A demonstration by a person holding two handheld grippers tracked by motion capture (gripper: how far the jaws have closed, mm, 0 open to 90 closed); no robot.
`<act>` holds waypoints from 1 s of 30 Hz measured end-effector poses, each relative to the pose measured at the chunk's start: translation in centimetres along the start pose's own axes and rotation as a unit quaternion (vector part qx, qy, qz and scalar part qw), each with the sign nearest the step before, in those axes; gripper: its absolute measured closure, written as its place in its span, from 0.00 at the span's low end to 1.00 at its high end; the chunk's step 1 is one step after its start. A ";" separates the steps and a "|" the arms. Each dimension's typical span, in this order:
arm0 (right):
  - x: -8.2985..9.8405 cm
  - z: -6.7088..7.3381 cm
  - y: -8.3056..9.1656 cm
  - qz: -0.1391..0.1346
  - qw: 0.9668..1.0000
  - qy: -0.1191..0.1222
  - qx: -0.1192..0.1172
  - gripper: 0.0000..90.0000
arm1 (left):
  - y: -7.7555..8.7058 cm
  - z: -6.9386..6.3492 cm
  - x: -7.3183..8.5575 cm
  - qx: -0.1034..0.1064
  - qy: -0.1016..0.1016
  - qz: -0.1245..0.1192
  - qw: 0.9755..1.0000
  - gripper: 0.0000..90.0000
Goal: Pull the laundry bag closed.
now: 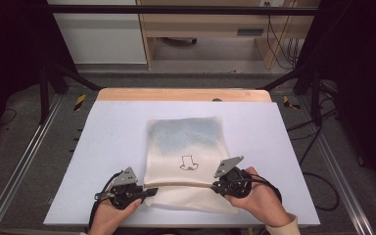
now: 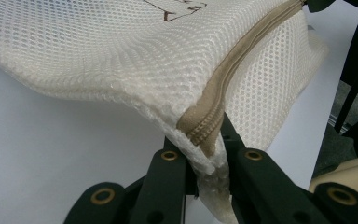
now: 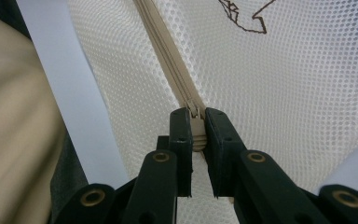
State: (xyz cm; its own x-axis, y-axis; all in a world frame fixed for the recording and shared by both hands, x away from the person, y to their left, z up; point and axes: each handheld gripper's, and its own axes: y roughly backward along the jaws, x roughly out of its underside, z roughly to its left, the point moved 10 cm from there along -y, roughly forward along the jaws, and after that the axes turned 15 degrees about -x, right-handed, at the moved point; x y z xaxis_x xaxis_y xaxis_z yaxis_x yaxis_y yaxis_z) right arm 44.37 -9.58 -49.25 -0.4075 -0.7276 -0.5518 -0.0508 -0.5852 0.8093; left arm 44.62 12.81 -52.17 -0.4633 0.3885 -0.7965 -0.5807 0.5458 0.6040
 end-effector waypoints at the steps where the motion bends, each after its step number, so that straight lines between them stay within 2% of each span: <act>1: 0.0 0.0 0.1 -0.001 1.000 0.000 0.001 0.91 | 0.0 0.0 0.0 0.000 0.000 0.000 1.000 0.94; 18: 1.4 -0.4 0.9 -0.014 1.000 -0.015 0.007 0.91 | 0.1 0.2 0.0 -0.002 0.000 -0.002 1.000 0.94; 30: 2.1 -0.6 0.7 -0.018 1.000 -0.024 -0.003 0.91 | 0.1 0.4 0.0 -0.004 0.000 -0.001 1.000 0.94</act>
State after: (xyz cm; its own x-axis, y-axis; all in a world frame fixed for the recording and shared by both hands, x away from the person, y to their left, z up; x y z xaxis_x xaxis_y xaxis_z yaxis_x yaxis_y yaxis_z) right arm 44.02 -11.75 -50.01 -0.4485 -0.6882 -0.5702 -0.0600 -0.6134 0.7875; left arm 44.84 13.16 -52.07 -0.4631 0.3870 -0.7973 -0.5873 0.5398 0.6031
